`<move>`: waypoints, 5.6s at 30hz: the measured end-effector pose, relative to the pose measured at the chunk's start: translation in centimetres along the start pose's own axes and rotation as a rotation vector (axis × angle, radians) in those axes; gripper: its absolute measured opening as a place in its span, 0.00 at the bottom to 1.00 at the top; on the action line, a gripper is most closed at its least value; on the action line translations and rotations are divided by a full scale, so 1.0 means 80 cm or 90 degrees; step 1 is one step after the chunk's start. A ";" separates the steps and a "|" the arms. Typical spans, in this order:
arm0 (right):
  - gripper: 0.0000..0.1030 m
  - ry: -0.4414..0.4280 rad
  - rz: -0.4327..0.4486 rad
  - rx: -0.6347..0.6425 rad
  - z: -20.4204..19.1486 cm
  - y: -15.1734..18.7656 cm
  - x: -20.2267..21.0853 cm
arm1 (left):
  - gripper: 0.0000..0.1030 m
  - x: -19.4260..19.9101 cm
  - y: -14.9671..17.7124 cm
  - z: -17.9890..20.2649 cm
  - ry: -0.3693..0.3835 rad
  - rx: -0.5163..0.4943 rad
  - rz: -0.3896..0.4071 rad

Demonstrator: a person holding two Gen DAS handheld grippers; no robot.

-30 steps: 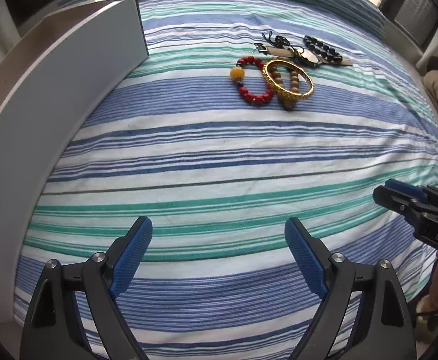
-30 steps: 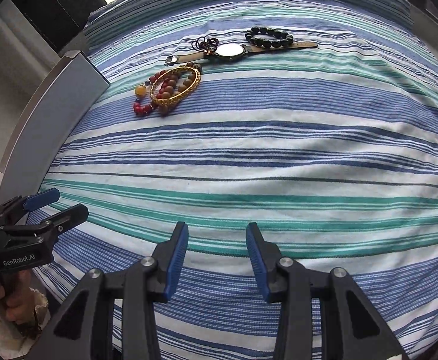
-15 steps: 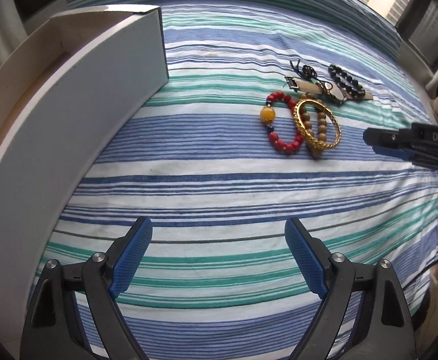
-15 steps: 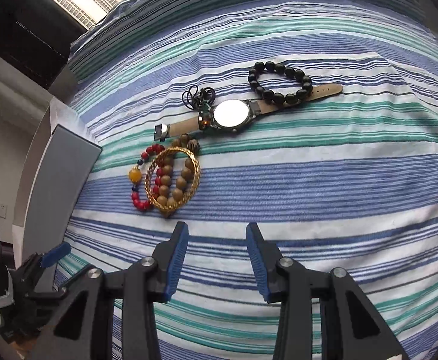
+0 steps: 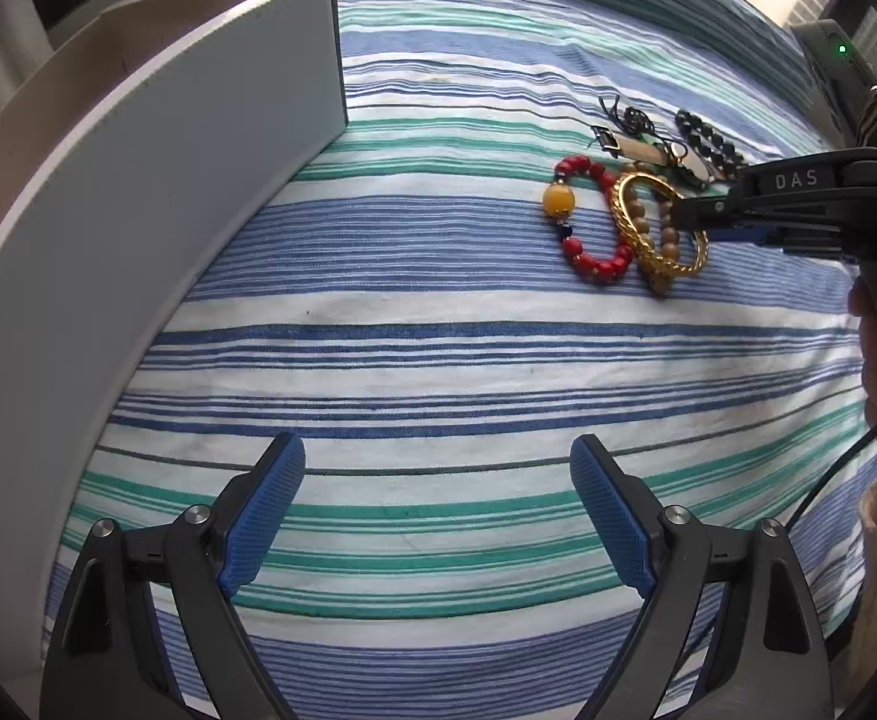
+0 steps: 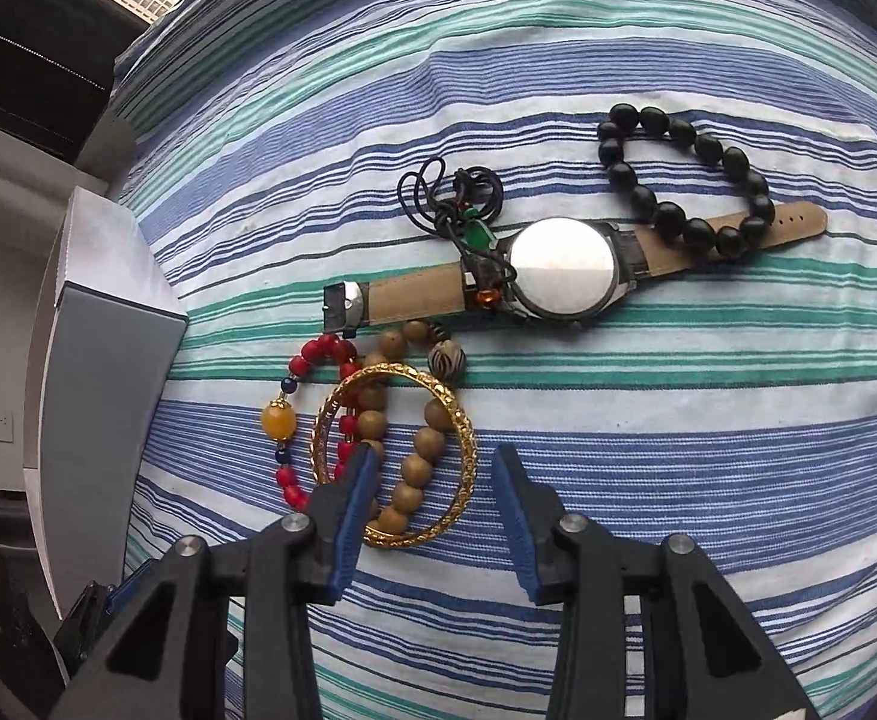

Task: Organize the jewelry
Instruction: 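Move both open tools back toward the watch and bead bracelets, then grasp the red bead bracelet with the left tool while the right grasps the gold bangle, then carry red bracelet and gold bangle into the white box and open both tools, then move both open tools back over the wooden beads and watch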

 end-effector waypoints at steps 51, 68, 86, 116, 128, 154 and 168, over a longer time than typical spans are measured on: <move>0.36 -0.001 0.101 -0.094 0.140 0.111 0.096 | 0.15 -0.028 -0.083 0.028 0.047 -0.035 -0.029; 0.36 0.149 0.072 0.055 0.099 0.053 0.033 | 0.42 -0.014 -0.013 -0.045 -0.020 -0.006 -0.031; 0.05 0.063 0.151 0.062 0.075 0.088 0.136 | 0.15 0.129 -0.031 -0.032 0.106 0.022 0.076; 0.05 -0.078 0.196 0.323 -0.247 0.052 0.175 | 0.15 0.315 -0.069 -0.264 0.018 0.197 0.236; 0.05 -0.107 0.156 0.475 -0.443 0.046 0.100 | 0.15 0.211 -0.135 -0.388 -0.025 0.258 0.173; 0.38 -0.082 0.175 0.373 -0.312 0.081 0.098 | 0.80 0.213 -0.091 -0.278 -0.050 0.150 0.178; 0.38 0.130 0.143 0.070 0.059 0.205 0.082 | 0.86 0.061 0.031 0.017 0.073 -0.020 0.059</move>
Point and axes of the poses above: each gripper's, at about its wrist camera, not at the fingertips, and x roughly against the way its jaws point, z to its right, y to its underside, the point moved 9 cm from there along -x, roughly the way its jaws point, and after that the axes turned 6 degrees about y, right-handed, at the moved point
